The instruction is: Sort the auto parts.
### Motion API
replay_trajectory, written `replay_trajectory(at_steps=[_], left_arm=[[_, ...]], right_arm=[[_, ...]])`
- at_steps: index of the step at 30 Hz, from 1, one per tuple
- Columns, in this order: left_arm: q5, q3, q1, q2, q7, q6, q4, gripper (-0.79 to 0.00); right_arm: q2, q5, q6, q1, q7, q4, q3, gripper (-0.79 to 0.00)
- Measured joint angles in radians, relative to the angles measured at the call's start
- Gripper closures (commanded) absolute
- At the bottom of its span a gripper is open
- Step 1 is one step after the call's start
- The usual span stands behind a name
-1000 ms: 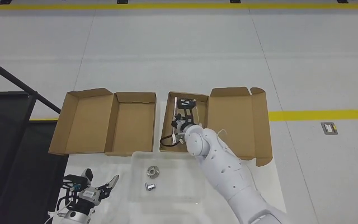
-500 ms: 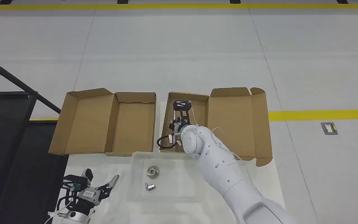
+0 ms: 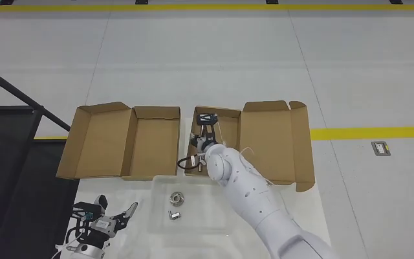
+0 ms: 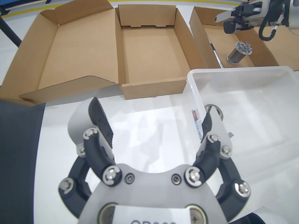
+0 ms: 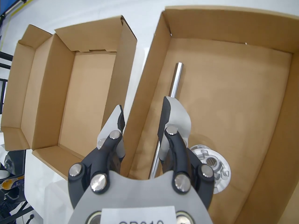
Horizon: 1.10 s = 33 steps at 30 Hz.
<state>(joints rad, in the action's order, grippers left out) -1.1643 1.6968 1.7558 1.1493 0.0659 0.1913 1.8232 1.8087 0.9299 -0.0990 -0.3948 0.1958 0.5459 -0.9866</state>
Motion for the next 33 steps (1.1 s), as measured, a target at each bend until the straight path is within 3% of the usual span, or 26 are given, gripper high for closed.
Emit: replay_trajectory(at_steps=[5, 9, 10, 11, 12, 15, 18, 27, 31, 33], left_arm=[[0.0, 0.0, 0.0, 0.0, 0.0, 0.0, 0.0, -0.785], [0.0, 0.0, 0.0, 0.0, 0.0, 0.0, 0.0, -0.785], [0.0, 0.0, 0.0, 0.0, 0.0, 0.0, 0.0, -0.785], [0.0, 0.0, 0.0, 0.0, 0.0, 0.0, 0.0, -0.785], [0.0, 0.0, 0.0, 0.0, 0.0, 0.0, 0.0, -0.785], [0.004, 0.001, -0.006, 0.0, -0.005, 0.008, 0.005, -0.785], [0.002, 0.013, -0.018, -0.005, -0.019, 0.072, 0.021, -0.785], [0.031, 0.061, -0.067, -0.022, -0.112, 0.285, 0.092, -0.785], [-0.018, 0.053, -0.097, -0.027, -0.147, 0.314, 0.123, -0.785], [-0.041, 0.038, -0.116, -0.028, -0.17, 0.306, 0.129, -0.785]], right_arm=[[-0.022, 0.108, 0.003, -0.103, -0.063, 0.172, 0.012, -0.357], [-0.052, 0.221, 0.011, -0.212, -0.04, 0.35, 0.009, -0.388], [-0.06, 0.25, 0.021, -0.238, -0.028, 0.394, 0.006, -0.489], [-0.071, 0.287, 0.044, -0.274, -0.01, 0.453, 0.0, -0.69], [-0.08, 0.314, 0.066, -0.301, 0.005, 0.497, -0.007, -0.785], [-0.111, 0.392, 0.163, -0.39, 0.065, 0.639, -0.038, -0.785], [-0.133, 0.449, 0.248, -0.459, 0.116, 0.744, -0.066, -0.785], [-0.133, 0.443, 0.243, -0.455, 0.114, 0.738, -0.065, -0.785], [-0.135, 0.444, 0.25, -0.463, 0.102, 0.746, -0.068, -0.785], [-0.146, 0.481, 0.294, -0.5, 0.03, 0.777, -0.078, -0.785]])
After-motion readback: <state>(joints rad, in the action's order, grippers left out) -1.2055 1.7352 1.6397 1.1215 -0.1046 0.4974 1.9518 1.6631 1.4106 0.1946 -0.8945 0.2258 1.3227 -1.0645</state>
